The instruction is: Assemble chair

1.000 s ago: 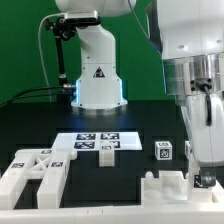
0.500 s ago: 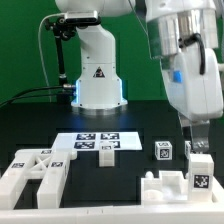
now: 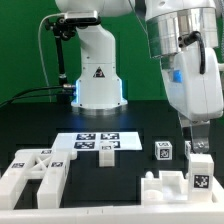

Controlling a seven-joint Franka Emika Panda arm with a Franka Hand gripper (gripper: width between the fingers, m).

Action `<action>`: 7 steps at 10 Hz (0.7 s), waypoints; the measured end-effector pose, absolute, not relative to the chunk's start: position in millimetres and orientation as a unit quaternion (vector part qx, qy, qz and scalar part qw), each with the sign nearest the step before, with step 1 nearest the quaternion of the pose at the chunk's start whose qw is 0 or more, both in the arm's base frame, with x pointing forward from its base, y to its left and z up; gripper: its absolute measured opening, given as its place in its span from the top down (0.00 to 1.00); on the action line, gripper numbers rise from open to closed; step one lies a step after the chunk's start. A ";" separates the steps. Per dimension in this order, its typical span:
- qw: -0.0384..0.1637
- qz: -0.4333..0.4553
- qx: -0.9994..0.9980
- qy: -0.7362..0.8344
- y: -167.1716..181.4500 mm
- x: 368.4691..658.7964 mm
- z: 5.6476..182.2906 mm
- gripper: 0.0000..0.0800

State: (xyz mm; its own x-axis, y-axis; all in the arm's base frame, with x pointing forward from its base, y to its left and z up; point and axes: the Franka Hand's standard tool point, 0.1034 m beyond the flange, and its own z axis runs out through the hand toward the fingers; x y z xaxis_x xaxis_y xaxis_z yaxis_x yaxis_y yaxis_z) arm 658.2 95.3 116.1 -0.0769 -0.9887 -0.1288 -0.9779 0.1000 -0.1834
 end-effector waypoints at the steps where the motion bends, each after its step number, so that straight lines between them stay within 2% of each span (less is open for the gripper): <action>1: 0.108 -0.031 -0.705 0.700 86.6 655.3 118.9 0.19; 4: 0.095 -0.036 -0.790 0.605 62.7 629.4 122.9 0.19; 7: 0.083 -0.045 -0.854 0.512 70.6 622.8 117.6 0.19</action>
Offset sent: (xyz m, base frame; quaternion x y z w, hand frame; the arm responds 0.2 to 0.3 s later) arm -0.0466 -0.0267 0.0067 -0.0481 -0.0162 -0.2369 0.9702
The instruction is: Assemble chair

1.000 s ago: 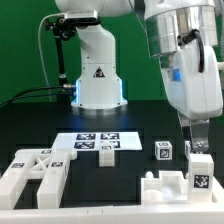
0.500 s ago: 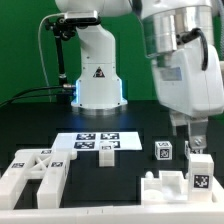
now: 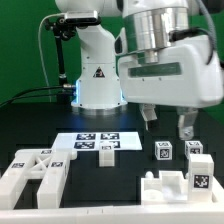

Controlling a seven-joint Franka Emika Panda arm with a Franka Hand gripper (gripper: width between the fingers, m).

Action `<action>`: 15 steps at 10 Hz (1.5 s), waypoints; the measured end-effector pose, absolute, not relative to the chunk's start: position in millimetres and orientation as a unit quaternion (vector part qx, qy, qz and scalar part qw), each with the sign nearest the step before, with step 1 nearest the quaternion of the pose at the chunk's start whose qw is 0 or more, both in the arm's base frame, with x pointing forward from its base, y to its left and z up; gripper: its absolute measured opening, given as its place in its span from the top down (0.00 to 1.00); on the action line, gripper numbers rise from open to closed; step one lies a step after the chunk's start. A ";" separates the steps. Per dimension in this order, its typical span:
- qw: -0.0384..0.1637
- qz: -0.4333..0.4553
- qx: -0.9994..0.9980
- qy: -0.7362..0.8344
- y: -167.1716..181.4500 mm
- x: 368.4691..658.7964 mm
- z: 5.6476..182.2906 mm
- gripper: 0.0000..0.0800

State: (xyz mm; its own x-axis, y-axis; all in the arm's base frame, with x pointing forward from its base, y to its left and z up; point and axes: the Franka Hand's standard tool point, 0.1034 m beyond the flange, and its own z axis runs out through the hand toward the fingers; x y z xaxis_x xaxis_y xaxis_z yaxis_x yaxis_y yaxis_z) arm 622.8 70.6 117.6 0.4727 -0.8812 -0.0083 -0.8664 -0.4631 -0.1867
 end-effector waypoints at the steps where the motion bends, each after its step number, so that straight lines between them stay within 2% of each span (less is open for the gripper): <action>1: 0.081 -0.047 -0.865 0.492 68.3 623.0 117.5 0.19; 3: 0.075 -0.057 -0.901 0.424 65.9 622.2 113.3 0.19; 4: 0.066 -0.065 -0.919 0.383 59.9 615.7 102.1 0.19; 7: 0.036 -0.049 -0.971 0.233 25.8 584.1 75.4 0.19; 9: 0.005 -0.054 -0.987 0.154 28.4 560.9 64.1 0.19; 13: 0.000 -0.046 -0.997 0.059 24.7 558.4 61.8 0.19; 15: -0.005 -0.019 -0.999 0.033 9.1 540.8 51.3 0.19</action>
Offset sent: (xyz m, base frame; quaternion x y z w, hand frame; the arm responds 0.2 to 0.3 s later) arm -0.0159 -0.0044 -0.0306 0.0186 0.0053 -0.2085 0.9778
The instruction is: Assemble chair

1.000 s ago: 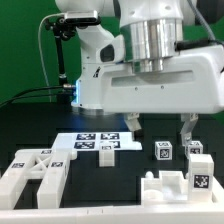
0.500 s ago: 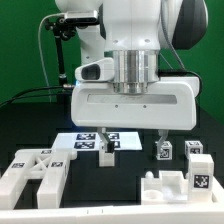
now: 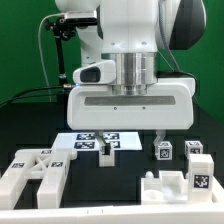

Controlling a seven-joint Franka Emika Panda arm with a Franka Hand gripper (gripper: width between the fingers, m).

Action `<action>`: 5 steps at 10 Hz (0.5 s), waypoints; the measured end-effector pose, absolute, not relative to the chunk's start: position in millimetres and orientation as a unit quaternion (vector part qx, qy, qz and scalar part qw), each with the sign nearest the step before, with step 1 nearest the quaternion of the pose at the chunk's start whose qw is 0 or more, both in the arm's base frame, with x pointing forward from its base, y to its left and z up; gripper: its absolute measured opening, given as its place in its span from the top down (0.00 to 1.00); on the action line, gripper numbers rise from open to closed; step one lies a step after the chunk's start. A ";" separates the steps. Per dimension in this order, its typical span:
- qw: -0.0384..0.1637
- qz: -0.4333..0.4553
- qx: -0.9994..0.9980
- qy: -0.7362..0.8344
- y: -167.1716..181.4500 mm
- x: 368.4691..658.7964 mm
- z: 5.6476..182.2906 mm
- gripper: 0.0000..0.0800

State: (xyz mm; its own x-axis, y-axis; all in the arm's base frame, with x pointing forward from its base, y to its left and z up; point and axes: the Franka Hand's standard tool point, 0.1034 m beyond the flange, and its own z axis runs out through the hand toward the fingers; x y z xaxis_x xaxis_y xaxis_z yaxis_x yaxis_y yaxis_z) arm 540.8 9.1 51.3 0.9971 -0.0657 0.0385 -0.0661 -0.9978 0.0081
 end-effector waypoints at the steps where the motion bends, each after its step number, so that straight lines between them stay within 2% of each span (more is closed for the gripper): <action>1: 0.003 -0.026 0.999 -0.028 -4.5 524.9 48.9 0.19; 2: 0.002 -0.086 0.996 -0.026 -21.3 513.1 54.2 0.19; 3: 0.001 -0.097 0.995 -0.015 -34.9 513.0 57.0 0.19; 4: -0.003 -0.111 0.994 -0.019 -40.7 508.2 58.1 0.19; 5: -0.008 -0.171 0.985 -0.025 -38.8 499.5 59.9 0.19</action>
Offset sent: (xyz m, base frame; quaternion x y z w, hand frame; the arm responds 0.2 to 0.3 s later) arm -0.0077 -0.0249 0.0121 0.0455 -0.0661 -0.0209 0.9966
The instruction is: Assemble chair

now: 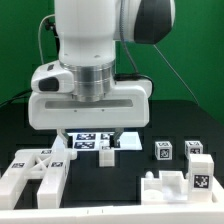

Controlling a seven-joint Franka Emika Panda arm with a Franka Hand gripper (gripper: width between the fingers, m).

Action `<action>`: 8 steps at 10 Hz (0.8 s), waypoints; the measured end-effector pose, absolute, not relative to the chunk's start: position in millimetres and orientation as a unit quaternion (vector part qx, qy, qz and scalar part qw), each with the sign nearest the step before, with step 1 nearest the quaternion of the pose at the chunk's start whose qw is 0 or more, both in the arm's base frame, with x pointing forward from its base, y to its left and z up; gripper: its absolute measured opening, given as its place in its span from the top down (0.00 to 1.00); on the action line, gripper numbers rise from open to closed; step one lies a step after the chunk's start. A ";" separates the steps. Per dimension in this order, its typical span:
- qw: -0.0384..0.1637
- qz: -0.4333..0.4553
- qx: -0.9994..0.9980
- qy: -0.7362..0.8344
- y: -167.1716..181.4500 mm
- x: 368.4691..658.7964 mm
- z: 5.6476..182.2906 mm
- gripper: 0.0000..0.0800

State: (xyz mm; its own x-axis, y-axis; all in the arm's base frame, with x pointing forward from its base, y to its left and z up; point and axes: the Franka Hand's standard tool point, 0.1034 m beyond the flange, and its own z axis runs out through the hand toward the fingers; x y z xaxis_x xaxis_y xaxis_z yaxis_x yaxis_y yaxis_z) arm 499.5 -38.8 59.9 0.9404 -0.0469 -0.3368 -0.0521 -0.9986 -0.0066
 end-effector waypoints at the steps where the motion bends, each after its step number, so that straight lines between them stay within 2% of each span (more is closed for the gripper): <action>1: 0.009 0.199 -0.980 0.024 -38.4 504.8 58.3 0.19; 2: 0.009 0.220 -0.975 0.029 -37.0 503.6 55.6 0.19; 4: 0.009 0.334 -0.941 0.050 -21.7 479.2 46.0 0.19; 6: 0.010 0.433 -0.900 0.052 -9.9 461.6 48.9 0.19; 8: 0.007 0.472 -0.880 0.055 -11.8 461.7 44.3 0.19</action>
Offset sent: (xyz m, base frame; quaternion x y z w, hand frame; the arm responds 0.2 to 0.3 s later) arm -0.0269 0.0380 -0.0177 0.0178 -0.2831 0.0206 0.9587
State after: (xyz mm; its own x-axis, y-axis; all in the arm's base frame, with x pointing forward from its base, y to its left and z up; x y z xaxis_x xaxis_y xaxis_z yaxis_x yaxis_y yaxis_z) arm 461.7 -11.8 44.3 0.5490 -0.0902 -0.8309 -0.1032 -0.9939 0.0397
